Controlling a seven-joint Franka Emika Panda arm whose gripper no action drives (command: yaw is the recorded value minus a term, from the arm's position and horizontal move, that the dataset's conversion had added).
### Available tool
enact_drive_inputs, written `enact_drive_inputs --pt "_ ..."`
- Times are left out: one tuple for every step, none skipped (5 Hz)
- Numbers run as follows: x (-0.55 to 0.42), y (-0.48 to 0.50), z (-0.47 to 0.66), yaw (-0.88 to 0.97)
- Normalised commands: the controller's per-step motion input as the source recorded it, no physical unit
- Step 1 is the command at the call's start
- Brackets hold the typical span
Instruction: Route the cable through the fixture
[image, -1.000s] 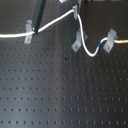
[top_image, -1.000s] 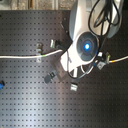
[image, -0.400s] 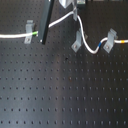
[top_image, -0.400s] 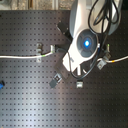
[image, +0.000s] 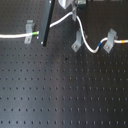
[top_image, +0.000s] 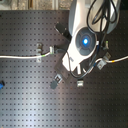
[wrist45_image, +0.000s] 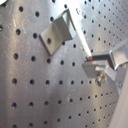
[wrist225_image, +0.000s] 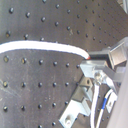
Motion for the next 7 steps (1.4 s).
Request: enact_drive_inputs --pt "-0.098 0.089 0.17 -0.02" --pt "-0.134 0.129 0.43 -0.01" --pt "-0.169 0.151 0.14 0.0" --pt "-0.028 0.157 0.02 0.0" --pt "-0.029 0.15 0.04 -0.03" --pt "0.026 0.031 0.07 0.0" --pt "0.108 0.13 0.27 -0.11"
